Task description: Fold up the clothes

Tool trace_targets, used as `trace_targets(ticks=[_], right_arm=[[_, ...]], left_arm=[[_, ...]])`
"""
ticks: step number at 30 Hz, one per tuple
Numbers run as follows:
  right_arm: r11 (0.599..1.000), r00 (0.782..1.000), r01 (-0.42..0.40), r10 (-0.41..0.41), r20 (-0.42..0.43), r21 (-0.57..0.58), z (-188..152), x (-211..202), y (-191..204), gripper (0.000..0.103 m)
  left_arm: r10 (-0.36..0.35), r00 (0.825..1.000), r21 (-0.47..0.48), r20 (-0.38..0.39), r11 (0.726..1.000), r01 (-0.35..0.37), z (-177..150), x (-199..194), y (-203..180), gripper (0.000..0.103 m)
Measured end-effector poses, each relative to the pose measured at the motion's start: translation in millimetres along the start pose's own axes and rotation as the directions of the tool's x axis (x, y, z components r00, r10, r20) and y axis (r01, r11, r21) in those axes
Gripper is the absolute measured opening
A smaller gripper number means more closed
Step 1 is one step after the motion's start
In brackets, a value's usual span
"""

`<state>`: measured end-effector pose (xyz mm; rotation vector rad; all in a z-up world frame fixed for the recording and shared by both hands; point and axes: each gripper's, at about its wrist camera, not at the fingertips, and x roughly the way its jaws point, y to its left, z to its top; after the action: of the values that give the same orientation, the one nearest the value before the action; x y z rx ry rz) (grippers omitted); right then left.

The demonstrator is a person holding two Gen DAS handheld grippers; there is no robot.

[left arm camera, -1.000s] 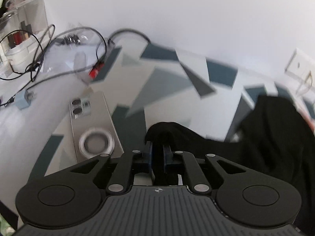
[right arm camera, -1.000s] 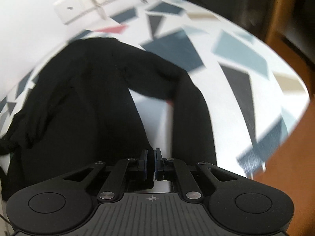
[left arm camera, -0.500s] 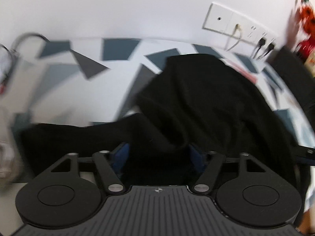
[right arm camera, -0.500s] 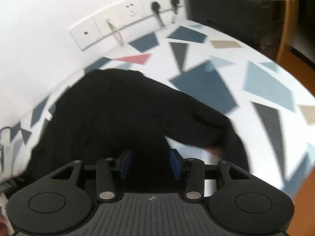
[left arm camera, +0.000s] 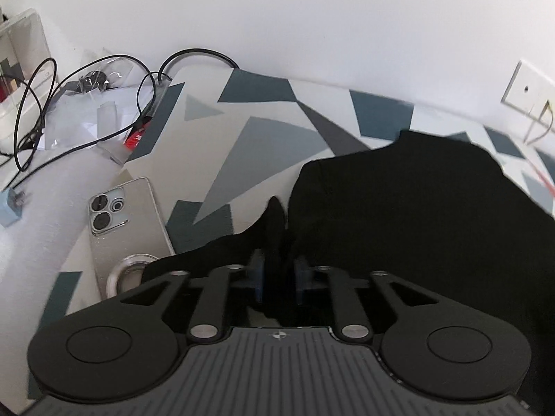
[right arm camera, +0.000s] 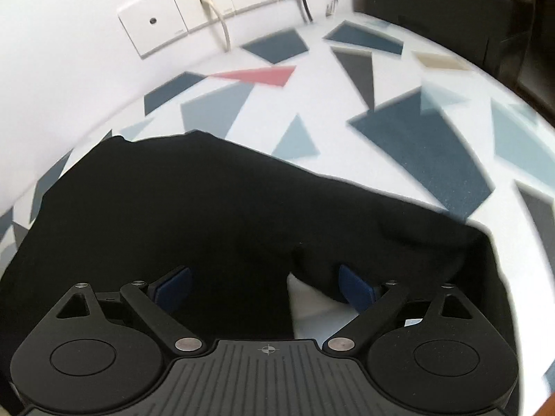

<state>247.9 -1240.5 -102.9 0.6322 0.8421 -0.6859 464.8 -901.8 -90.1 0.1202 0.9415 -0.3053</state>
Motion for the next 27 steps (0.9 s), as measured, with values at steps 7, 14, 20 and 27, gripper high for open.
trace_targets(ticks=[7,14,20,27], right_arm=[[0.991,0.997,0.012,-0.002,0.072,-0.132,33,-2,31,0.088],[0.942,0.986,0.111,-0.066,0.151,-0.315,73,57,80,0.088],[0.958,0.989,0.072,-0.031,0.148,-0.279,67,77,75,0.035],[0.981,0.989,0.05,-0.023,0.145,-0.19,78,78,74,0.007]], left_arm=[[-0.042,0.997,-0.023,0.067,0.999,0.043,19,-7,-3,0.06],[-0.068,0.998,0.043,-0.016,0.997,0.069,53,41,6,0.06],[-0.117,0.991,0.005,-0.068,0.993,0.117,62,80,12,0.009],[-0.068,0.998,0.067,-0.018,0.995,0.069,84,98,-19,0.003]])
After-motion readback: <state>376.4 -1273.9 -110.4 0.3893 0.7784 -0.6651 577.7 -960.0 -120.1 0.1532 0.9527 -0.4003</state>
